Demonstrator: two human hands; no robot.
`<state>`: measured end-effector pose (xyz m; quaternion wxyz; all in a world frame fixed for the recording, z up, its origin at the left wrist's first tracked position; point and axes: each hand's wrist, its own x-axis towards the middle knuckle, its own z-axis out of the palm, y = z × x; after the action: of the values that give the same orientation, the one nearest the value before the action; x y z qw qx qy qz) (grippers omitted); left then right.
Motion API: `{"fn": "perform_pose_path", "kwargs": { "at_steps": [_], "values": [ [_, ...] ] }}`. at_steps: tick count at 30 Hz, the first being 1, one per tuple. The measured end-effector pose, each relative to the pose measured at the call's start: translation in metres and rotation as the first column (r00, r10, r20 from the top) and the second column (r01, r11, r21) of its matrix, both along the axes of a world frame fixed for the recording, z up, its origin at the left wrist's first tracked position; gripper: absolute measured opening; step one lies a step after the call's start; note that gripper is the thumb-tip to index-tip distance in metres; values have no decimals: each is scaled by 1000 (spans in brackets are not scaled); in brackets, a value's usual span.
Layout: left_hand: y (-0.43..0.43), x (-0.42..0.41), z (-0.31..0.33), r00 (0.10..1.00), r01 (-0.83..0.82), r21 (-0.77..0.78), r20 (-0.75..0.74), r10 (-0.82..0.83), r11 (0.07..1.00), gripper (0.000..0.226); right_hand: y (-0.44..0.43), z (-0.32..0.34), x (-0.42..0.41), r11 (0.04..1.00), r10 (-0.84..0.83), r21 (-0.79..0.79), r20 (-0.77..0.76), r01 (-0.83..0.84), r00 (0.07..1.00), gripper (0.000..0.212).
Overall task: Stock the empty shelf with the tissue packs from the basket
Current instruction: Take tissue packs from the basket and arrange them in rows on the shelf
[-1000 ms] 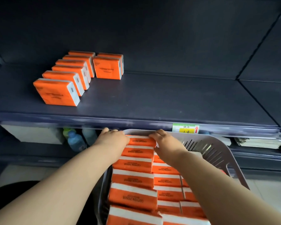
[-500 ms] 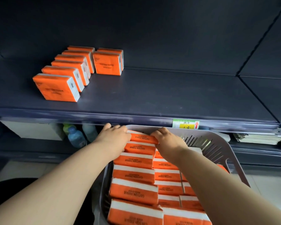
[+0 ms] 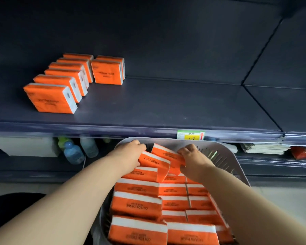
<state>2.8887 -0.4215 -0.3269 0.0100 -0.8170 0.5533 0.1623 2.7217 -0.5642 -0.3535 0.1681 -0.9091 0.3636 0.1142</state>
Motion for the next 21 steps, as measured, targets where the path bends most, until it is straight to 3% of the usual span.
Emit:
{"fn": "perform_pose_path", "kwargs": {
  "at_steps": [5, 8, 12, 21],
  "values": [
    [-5, -3, 4, 999, -32, -37, -7, 32, 999, 25, 2, -10, -5, 991, -88, 106, 61, 81, 994, 43],
    [-8, -3, 10, 999, -47, -77, -9, 46, 996, 18, -1, -3, -9, 993, -96, 85, 122, 86, 988, 44],
    [-8, 1, 23, 998, -59, -149, -36, 55, 987, 28, -10, 17, -16, 987, -148, 96, 262, 127, 954, 51],
    [3, 17, 61, 990, -116, -376, -121, 75, 920, 36, -20, 55, -17, 933, -314, 311, 455, 181, 833, 31]
  ]
}}
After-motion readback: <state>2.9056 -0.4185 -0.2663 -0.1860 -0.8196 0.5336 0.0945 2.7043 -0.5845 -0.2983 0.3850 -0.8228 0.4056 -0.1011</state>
